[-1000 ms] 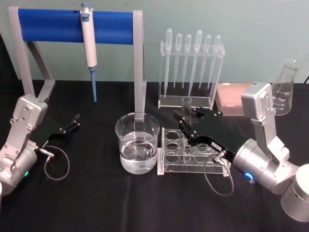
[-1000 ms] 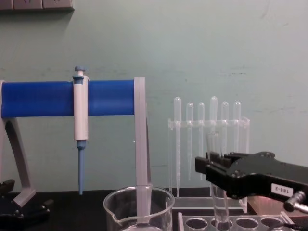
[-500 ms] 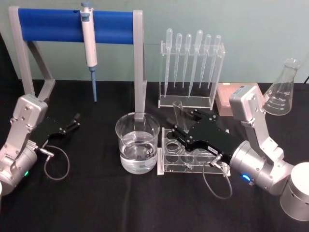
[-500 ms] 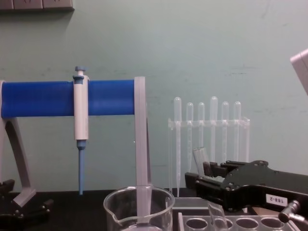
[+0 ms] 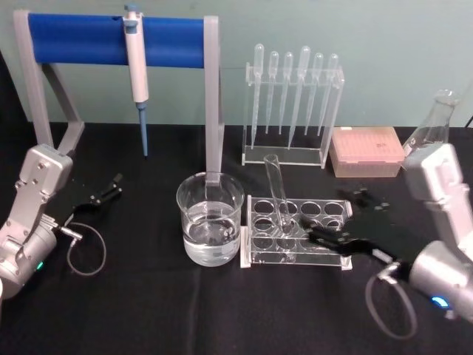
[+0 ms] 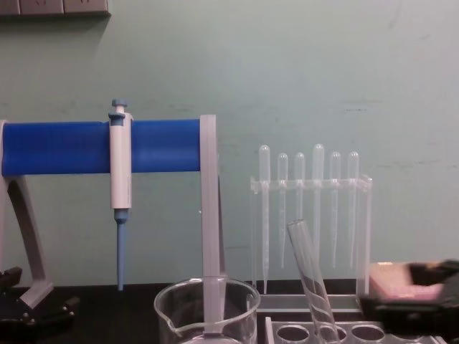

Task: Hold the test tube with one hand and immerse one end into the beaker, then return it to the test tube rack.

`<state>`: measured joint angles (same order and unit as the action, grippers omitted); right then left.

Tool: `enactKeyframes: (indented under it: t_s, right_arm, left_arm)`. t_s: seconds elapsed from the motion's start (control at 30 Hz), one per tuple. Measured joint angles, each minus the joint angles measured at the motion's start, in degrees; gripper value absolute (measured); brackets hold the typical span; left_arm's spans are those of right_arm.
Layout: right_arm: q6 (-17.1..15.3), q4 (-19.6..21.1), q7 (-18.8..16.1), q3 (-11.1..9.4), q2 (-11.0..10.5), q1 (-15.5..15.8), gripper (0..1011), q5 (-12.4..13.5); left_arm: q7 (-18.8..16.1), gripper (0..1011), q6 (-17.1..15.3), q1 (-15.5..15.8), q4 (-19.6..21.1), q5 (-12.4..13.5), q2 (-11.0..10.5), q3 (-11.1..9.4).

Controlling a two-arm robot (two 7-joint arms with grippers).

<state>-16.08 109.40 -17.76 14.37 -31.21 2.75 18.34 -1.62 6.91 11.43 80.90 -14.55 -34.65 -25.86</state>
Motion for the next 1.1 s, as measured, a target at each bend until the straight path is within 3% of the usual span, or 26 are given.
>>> enactKeyframes:
  t_s: [0.03, 0.13, 0.23, 0.37, 0.53, 0.73, 1.1]
  right_arm:
    - [0.14, 0.3, 1.02, -1.42, -0.05, 1.06, 956, 0.08]
    - [0.92, -0.16, 3.12, -3.05, 0.55, 1.84, 1004, -0.69]
    - [3.31, -2.82, 6.63, -4.4, 2.47, 1.93, 1004, -2.67]
    - [9.29, -8.4, 12.38, -6.43, 6.51, 1.6, 1004, -5.77]
    - [13.53, -13.72, 16.76, -7.84, 10.26, 1.02, 1004, -7.72]
    - [15.35, -18.55, 17.1, -7.53, 12.62, -0.01, 1004, -8.67]
    - [15.36, -18.06, 17.07, -7.48, 12.35, 0.06, 1004, -8.63]
  left_arm:
    - [0.0, 1000, 0.0, 0.0, 0.0, 0.0, 0.0, 0.0]
    - [0.0, 1000, 0.0, 0.0, 0.0, 0.0, 0.0, 0.0]
    - [0.0, 1000, 0.0, 0.0, 0.0, 0.0, 0.0, 0.0]
    - [0.0, 1000, 0.0, 0.0, 0.0, 0.0, 0.0, 0.0]
    - [0.0, 1000, 0.0, 0.0, 0.0, 0.0, 0.0, 0.0]
    - [0.0, 1000, 0.0, 0.0, 0.0, 0.0, 0.0, 0.0]
    - [0.0, 1000, 0.0, 0.0, 0.0, 0.0, 0.01, 0.0]
